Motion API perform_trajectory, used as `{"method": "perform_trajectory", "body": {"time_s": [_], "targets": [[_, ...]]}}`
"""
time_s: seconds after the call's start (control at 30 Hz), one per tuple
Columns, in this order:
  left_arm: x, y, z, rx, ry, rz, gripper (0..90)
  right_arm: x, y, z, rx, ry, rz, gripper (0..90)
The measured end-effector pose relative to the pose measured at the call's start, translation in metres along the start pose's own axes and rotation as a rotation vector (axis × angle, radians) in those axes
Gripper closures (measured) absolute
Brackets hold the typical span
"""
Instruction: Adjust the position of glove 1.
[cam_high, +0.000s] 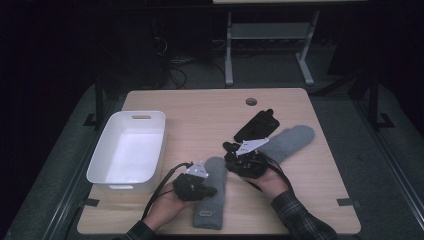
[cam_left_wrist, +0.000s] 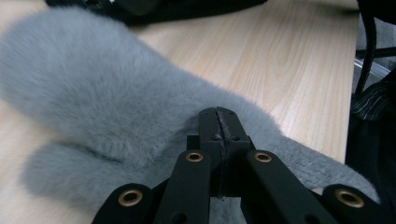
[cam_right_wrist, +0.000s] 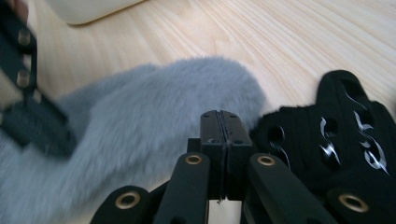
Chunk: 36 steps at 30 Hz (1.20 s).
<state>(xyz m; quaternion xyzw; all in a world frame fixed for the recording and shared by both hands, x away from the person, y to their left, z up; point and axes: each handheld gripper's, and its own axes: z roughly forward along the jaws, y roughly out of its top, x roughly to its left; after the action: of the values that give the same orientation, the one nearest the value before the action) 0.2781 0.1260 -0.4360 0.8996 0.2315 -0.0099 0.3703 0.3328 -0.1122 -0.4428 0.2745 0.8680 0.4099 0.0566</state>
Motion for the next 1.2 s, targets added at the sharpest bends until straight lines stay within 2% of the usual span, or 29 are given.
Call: {"method": "perform_trajectory", "body": {"time_s": [0.1, 0.13, 0.2, 0.27, 0.3, 0.33, 0.4, 0.43, 0.5, 0.57, 0.67, 0.77, 0.87, 1.0, 1.1, 1.13, 1.2], "targets": [[-0.001, -0.007, -0.011, 0.006, 0.030, 0.012, 89.3, -0.001, -0.008, -0.013, -0.012, -0.013, -0.007, 83.0], [-0.004, -0.013, -0.017, 0.019, 0.049, 0.020, 89.3, -0.004, -0.014, -0.022, -0.010, -0.029, 0.006, 80.2], [-0.005, -0.016, -0.019, 0.028, 0.059, 0.027, 89.3, -0.006, -0.017, -0.026, -0.010, -0.034, 0.012, 79.0], [-0.010, -0.025, -0.024, 0.046, 0.083, 0.030, 89.3, -0.013, -0.029, -0.040, -0.011, -0.059, 0.041, 75.4], [-0.010, -0.025, -0.024, 0.046, 0.083, 0.030, 89.3, -0.013, -0.029, -0.040, -0.011, -0.059, 0.041, 75.4], [-0.011, -0.028, -0.025, 0.047, 0.089, 0.027, 89.3, -0.017, -0.037, -0.050, -0.011, -0.077, 0.058, 72.7], [-0.013, -0.034, -0.028, 0.061, 0.091, 0.024, 89.3, -0.020, -0.041, -0.056, -0.013, -0.090, 0.065, 71.3], [-0.013, -0.037, -0.028, 0.070, 0.089, 0.018, 89.3, -0.025, -0.050, -0.067, -0.014, -0.112, 0.094, 68.9], [-0.013, -0.044, -0.027, 0.075, 0.077, 0.007, 89.3, -0.030, -0.060, -0.077, -0.016, -0.134, 0.113, 67.4], [-0.014, -0.045, -0.026, 0.076, 0.075, 0.001, 89.3, -0.033, -0.065, -0.082, -0.014, -0.145, 0.127, 66.9], [-0.014, -0.042, -0.024, 0.091, 0.059, 0.026, 89.3, -0.039, -0.078, -0.094, -0.012, -0.173, 0.163, 65.5], [-0.017, -0.039, -0.017, 0.087, 0.044, 0.030, 89.3, -0.043, -0.092, -0.104, -0.013, -0.198, 0.196, 63.6], [-0.021, -0.034, -0.010, 0.084, 0.022, 0.028, 89.3, -0.044, -0.095, -0.108, -0.012, -0.204, 0.206, 63.2], [-0.025, -0.026, 0.002, 0.081, 0.003, 0.055, 89.3, -0.047, -0.099, -0.113, -0.016, -0.215, 0.206, 62.2], [-0.025, -0.017, 0.013, 0.071, -0.012, 0.065, 89.3, -0.047, -0.100, -0.113, -0.017, -0.221, 0.211, 61.4], [-0.025, -0.014, 0.015, 0.068, -0.017, 0.067, 89.3, -0.048, -0.100, -0.113, -0.015, -0.223, 0.199, 61.0], [-0.025, -0.012, 0.017, 0.074, -0.021, 0.076, 89.3, -0.048, -0.100, -0.112, -0.011, -0.226, 0.204, 60.8]]}}
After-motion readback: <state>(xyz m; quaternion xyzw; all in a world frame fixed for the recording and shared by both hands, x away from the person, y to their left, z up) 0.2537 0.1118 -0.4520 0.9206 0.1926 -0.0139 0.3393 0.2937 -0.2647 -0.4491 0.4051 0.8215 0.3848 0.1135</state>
